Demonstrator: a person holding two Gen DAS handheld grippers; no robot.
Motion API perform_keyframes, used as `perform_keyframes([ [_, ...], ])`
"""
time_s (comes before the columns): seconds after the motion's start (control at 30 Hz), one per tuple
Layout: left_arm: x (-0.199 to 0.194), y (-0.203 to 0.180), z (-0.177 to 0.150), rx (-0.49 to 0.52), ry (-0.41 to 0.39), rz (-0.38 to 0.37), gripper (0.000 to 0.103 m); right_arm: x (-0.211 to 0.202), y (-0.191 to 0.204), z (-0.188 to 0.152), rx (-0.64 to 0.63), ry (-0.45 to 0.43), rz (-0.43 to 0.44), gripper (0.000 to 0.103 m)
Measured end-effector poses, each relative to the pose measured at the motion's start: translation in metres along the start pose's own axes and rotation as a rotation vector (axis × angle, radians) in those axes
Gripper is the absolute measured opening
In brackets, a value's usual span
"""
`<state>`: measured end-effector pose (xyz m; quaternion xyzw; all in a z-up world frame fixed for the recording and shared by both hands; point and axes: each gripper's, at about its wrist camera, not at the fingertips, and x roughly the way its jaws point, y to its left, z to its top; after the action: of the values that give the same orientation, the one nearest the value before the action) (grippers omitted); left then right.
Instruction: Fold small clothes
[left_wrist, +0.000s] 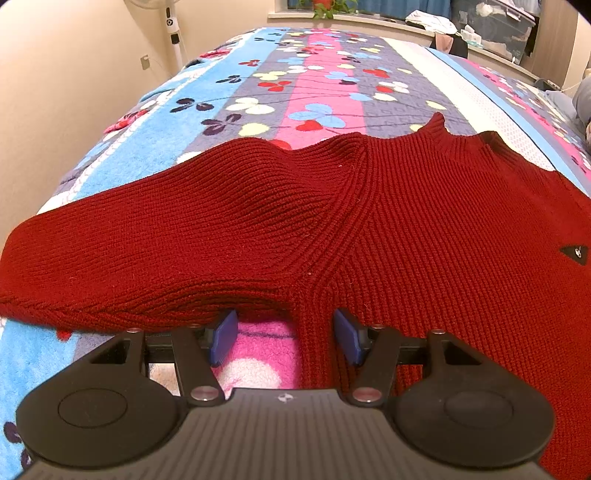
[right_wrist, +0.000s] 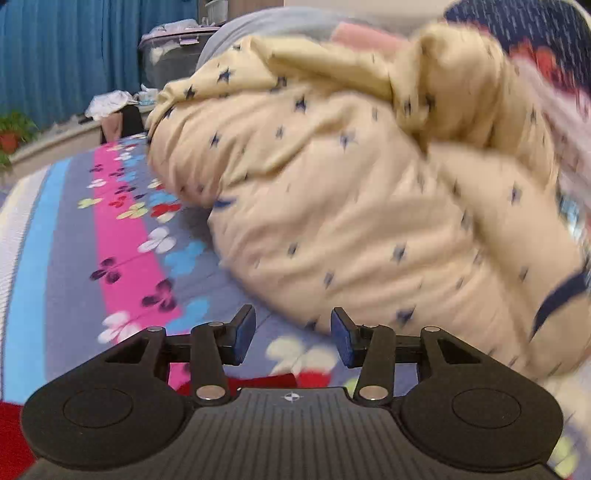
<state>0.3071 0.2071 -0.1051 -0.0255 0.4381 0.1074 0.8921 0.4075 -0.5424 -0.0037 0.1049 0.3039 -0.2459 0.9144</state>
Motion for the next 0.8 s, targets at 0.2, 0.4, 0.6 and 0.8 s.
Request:
perform_keyframes([
  [0.2, 0.0, -0.001, -0.001, 0.007, -0.003, 0.004, 0.064, 0.014, -0.024, -0.096, 0.311, 0.153, 0.071, 0.047],
  [0.4, 0.0, -0.003, -0.002, 0.017, -0.009, 0.01, 0.065, 0.034, -0.015, -0.126, 0.485, 0.158, 0.16, 0.059],
  [0.6, 0.001, -0.004, -0.001, 0.021, -0.013, 0.012, 0.065, 0.055, -0.019, -0.112, 0.606, 0.173, 0.268, 0.022],
  [0.8, 0.001, -0.004, -0.001, 0.022, -0.014, 0.011, 0.066, 0.053, -0.018, -0.115, 0.713, 0.187, 0.306, 0.048],
])
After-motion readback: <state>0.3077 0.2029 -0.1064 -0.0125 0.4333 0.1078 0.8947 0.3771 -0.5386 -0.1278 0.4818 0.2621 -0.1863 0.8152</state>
